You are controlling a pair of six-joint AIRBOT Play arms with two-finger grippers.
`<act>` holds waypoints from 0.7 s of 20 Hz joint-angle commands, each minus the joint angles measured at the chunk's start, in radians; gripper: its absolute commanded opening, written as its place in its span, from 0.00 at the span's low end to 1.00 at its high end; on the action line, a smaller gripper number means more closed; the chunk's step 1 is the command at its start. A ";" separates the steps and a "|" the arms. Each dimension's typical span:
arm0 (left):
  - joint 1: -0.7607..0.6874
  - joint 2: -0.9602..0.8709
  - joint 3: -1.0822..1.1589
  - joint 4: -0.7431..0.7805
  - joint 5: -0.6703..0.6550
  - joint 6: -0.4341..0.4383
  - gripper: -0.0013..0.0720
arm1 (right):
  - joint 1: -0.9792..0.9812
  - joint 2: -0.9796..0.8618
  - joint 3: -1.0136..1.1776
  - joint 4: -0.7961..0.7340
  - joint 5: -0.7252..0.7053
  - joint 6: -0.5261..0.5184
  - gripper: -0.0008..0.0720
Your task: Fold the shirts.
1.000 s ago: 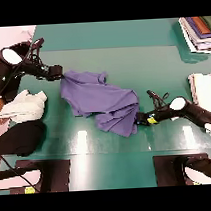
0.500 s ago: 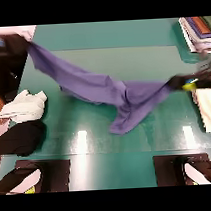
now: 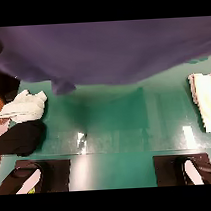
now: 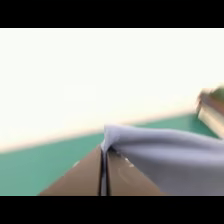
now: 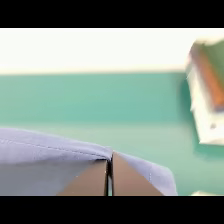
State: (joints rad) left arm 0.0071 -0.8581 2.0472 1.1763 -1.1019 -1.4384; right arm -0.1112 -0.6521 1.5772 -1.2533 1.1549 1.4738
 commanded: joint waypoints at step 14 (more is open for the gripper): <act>0.001 -0.371 -0.391 0.030 -0.081 0.006 0.05 | 0.123 -0.656 0.274 -0.074 0.339 -0.011 0.03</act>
State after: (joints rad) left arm 0.0071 -1.0904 1.7573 1.1809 -1.1576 -1.4387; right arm -0.0612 -1.1564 1.9244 -1.2907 1.4471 1.4532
